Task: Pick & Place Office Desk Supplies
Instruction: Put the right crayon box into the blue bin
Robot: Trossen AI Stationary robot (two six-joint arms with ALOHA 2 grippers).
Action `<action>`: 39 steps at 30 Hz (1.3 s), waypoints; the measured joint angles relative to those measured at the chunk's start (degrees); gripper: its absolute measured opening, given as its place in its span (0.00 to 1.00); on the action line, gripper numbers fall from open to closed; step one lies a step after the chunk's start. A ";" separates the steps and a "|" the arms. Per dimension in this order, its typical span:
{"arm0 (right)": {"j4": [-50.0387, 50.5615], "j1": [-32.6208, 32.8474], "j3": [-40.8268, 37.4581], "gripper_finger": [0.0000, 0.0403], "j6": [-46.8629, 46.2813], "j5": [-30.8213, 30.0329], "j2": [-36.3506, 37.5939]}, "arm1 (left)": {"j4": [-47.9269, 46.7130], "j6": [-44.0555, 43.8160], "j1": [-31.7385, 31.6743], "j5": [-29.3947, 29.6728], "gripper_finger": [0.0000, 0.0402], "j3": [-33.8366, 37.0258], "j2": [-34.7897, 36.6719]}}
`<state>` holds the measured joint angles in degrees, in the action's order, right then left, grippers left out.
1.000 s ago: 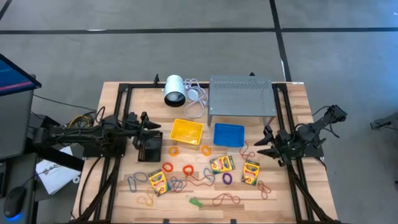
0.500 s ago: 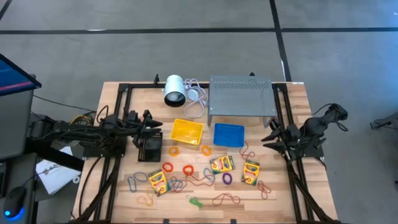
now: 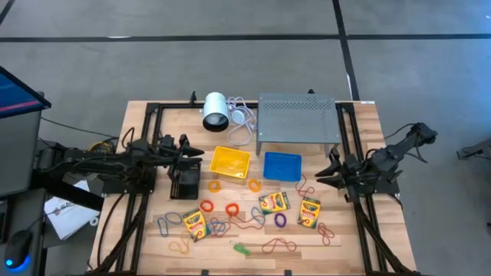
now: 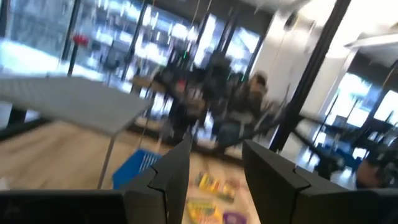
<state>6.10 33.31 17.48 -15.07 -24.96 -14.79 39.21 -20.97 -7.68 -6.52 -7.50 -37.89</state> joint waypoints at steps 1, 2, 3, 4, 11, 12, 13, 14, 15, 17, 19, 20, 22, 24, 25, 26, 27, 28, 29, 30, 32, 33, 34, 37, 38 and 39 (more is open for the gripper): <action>3.67 0.12 2.56 0.17 -1.06 0.07 -1.76 | -3.25 0.60 0.00 -0.06 0.36 -1.47 -0.19; 8.17 0.20 5.41 0.17 -2.62 0.19 -3.77 | -6.28 1.35 0.00 -0.23 0.36 -3.11 -0.39; 13.16 0.39 8.23 0.17 -4.60 0.36 -5.89 | -8.47 2.14 0.01 -0.39 0.36 -4.59 -0.77; 18.03 0.44 11.02 0.16 -6.81 0.45 -7.98 | -9.71 2.73 0.00 -0.40 0.36 -5.79 -1.17; 45.27 0.27 25.56 0.13 -31.76 0.59 -23.02 | -11.37 4.05 0.02 -1.49 0.36 -7.86 -2.16; 48.70 0.27 26.38 0.13 -36.84 0.39 -24.71 | -11.76 4.05 0.02 -1.44 0.36 -7.86 -2.25; 51.71 0.30 26.87 0.12 -41.47 0.61 -26.45 | -11.80 4.08 0.00 -1.41 0.36 -7.86 -2.50; 53.81 0.28 27.23 0.12 -45.49 1.23 -27.94 | -12.05 4.22 0.00 -1.40 0.36 -7.86 -2.64; 55.35 0.31 27.36 0.12 -49.15 2.14 -29.31 | -12.09 4.45 0.01 -1.40 0.36 -7.84 -2.84; 57.91 0.22 27.34 0.12 -54.63 4.08 -30.87 | -12.02 5.75 0.02 -1.39 0.36 -7.84 -3.40; 58.19 -0.27 27.34 0.12 -57.78 4.36 -32.09 | -12.23 7.02 0.00 -1.33 0.36 -7.84 -3.87; 58.00 -0.51 27.34 0.12 -58.95 4.38 -32.50 | -12.07 7.51 0.02 -1.33 0.36 -7.84 -4.14; 56.94 -0.70 27.34 0.12 -59.39 5.42 -32.68 | -12.29 8.57 0.00 -1.27 0.36 -7.84 -4.60; 55.61 -0.69 27.34 0.12 -59.53 6.86 -32.52 | -12.14 8.74 0.00 -1.28 0.36 -7.84 -4.95; 54.79 -0.57 27.29 0.12 -59.66 7.27 -32.52 | -12.20 8.74 0.00 -1.27 0.36 -7.84 -5.05; 54.30 -0.40 27.23 0.12 -59.99 7.53 -32.61 | -12.43 8.75 0.00 -1.27 0.36 -7.84 -5.07; 54.30 -0.17 27.19 0.13 -60.02 7.58 -32.88 | -12.36 8.75 0.00 -1.27 0.36 -7.84 -5.07; 54.16 0.16 27.19 0.15 -60.01 7.54 -33.41 | -12.32 8.74 0.00 -1.27 0.36 -7.84 -5.05; 53.98 0.38 27.19 0.17 -60.00 7.52 -33.89 | -12.31 8.74 0.00 -1.27 0.36 -7.84 -5.05; 53.95 0.52 27.19 0.19 -60.00 7.56 -34.47 | -12.31 8.72 0.00 -1.27 0.36 -7.84 -5.05; 53.53 0.83 27.19 0.26 -60.01 7.66 -36.11 | -12.30 8.72 0.00 -1.27 0.36 -7.84 -5.03; 53.27 0.81 27.19 0.30 -60.13 7.73 -37.09 | -12.29 8.72 0.00 -1.27 0.36 -7.84 -5.03; 53.30 0.71 27.17 0.34 -60.76 7.86 -38.25 | -12.33 8.73 0.00 -1.27 0.36 -7.84 -5.03; 53.33 0.11 27.15 0.45 -61.58 9.24 -42.22 | -12.66 8.73 0.00 -1.27 0.36 -7.84 -5.03; 53.34 -0.22 27.15 0.49 -61.63 10.02 -43.76 | -12.85 8.72 0.00 -1.27 0.36 -7.84 -5.03; 53.32 -0.48 27.15 0.51 -61.66 10.59 -45.37 | -12.97 8.72 0.00 -1.27 0.36 -7.84 -5.03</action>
<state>59.41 32.83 44.62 -76.73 -14.37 -60.16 26.24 -12.25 -7.68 -7.79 -15.33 -42.92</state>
